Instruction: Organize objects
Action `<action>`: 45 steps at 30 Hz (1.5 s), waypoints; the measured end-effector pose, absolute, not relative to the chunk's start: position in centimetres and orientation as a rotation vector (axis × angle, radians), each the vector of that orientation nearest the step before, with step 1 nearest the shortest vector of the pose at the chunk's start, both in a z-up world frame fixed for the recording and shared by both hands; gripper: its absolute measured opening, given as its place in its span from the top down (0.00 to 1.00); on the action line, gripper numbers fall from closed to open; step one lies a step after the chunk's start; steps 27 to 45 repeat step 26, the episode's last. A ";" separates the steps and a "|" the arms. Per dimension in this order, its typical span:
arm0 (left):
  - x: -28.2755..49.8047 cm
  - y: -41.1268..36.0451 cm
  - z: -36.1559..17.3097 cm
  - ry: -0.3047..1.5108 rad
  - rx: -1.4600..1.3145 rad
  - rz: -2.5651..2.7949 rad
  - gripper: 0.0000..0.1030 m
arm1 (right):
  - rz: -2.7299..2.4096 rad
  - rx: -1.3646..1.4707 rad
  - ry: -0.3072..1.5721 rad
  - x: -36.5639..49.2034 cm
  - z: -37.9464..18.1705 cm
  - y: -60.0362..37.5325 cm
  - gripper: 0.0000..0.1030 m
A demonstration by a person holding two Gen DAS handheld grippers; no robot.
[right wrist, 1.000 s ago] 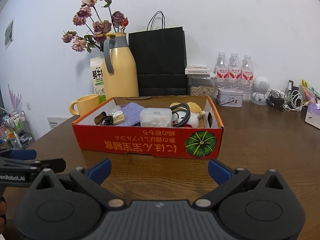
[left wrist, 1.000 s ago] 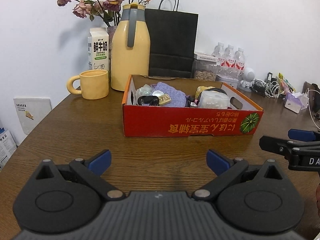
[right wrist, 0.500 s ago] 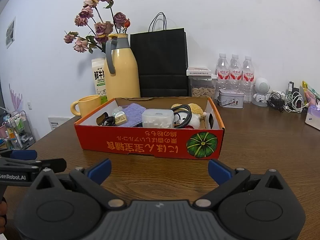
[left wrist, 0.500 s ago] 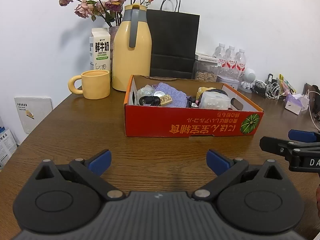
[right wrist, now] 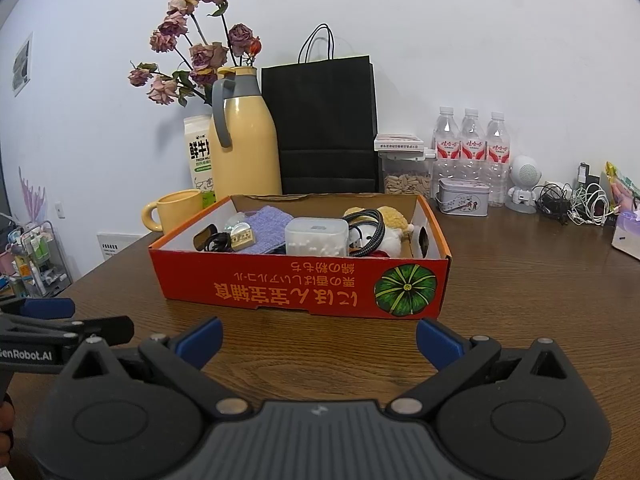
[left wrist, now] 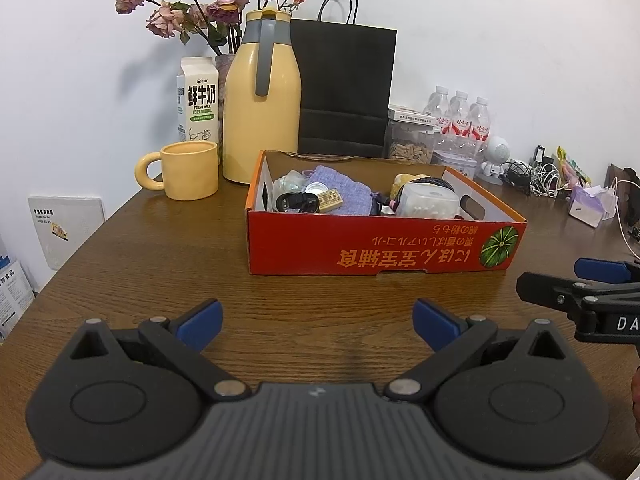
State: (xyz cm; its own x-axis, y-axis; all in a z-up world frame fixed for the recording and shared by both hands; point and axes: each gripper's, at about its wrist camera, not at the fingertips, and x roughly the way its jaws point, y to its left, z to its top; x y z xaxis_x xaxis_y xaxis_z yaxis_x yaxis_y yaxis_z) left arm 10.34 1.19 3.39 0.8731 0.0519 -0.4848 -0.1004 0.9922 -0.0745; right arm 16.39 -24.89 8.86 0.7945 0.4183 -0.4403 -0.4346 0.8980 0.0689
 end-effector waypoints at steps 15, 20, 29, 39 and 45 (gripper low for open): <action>10.4 1.1 3.3 0.501 -0.100 0.075 0.00 | 0.456 -0.033 0.469 16.6 8.7 -25.0 0.00; 10.4 1.0 3.3 0.494 -0.104 0.055 0.00 | 0.455 -0.027 0.468 16.7 8.6 -25.1 0.00; 10.5 1.1 3.1 0.495 -0.104 0.078 0.00 | 0.456 -0.028 0.470 16.8 8.4 -25.0 0.00; 10.5 1.1 3.1 0.495 -0.104 0.078 0.00 | 0.456 -0.028 0.470 16.8 8.4 -25.0 0.00; 10.5 1.1 3.1 0.495 -0.104 0.078 0.00 | 0.456 -0.028 0.470 16.8 8.4 -25.0 0.00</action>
